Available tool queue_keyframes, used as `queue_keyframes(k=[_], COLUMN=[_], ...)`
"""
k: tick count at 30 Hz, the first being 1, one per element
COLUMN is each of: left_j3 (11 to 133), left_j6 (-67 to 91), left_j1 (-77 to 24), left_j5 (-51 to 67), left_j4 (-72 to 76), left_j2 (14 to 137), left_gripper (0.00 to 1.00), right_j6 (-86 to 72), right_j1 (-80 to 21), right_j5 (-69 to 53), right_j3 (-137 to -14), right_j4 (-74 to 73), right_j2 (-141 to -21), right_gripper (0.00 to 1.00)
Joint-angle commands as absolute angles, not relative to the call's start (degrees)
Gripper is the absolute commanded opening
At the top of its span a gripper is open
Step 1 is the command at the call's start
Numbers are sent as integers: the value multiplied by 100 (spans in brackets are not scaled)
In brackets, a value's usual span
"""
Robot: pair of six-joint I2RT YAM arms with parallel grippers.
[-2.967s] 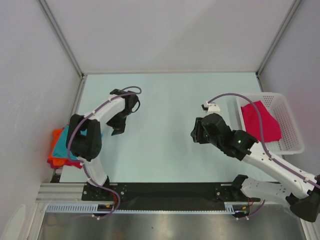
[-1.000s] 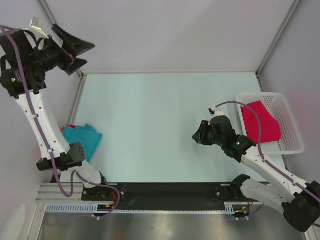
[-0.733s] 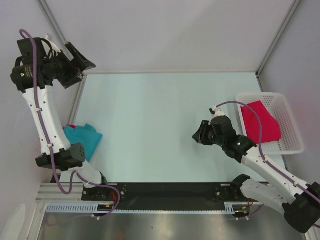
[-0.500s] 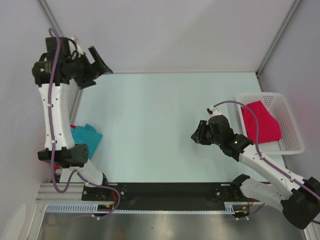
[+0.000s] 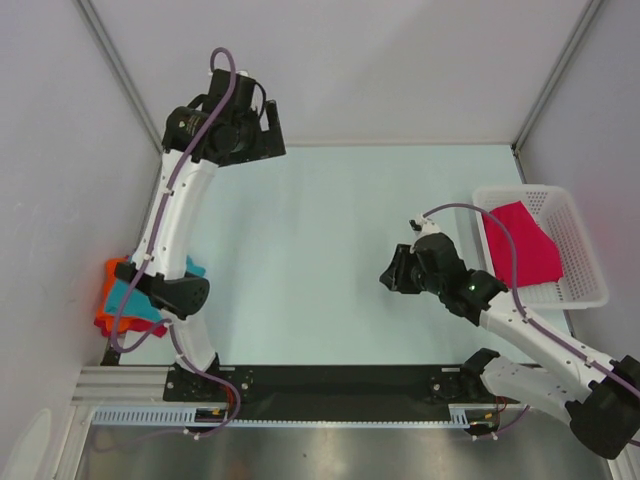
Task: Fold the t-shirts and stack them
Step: Smooth out wrinkles on the folded tshirt
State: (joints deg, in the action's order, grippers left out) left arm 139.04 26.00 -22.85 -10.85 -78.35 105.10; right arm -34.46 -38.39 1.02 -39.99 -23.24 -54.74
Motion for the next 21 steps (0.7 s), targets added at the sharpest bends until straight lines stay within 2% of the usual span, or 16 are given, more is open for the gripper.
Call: queue_keyframes(k=[1,5,11,15,18,19,21], left_j3=[14266,13642,14352,14177,13870,13721,12451], left_j6=[2409,2215,1794,1591,1433,937,-571], left_j1=[-2584,-2759,-3172,-3208,-3374,-3462,-3726], left_j5=[-3259,-3883,-5500,-6247,-7336,-7617,-8908], left_j4=[-8288,-8297,-8227,-8139,-7937,-7414,-5933], left_j2=[10477,10310,9827,9414,9132,9080,8790], left_gripper=[100,100,100,100,100,100,100], right_j6=[-3322,-3357,-3498,-3586,-3612,-3638,-3656], right_j1=[-4016,-4183,-4605,-5043,-5229,-5299,-5326], right_j5=[334,483,738,1010,1221,1222,1248], right_j3=[-4447,-4509,-4710,-4921,-5027,-5027,-5088], right_j4=[-2662,-2830,-2874,-2909,-3006,-2980,-3014], right_j2=[-5353,-5317,-5502,-5695,-5739,-5748,-5792], right_gripper=[35,35,35,35,35,35,35])
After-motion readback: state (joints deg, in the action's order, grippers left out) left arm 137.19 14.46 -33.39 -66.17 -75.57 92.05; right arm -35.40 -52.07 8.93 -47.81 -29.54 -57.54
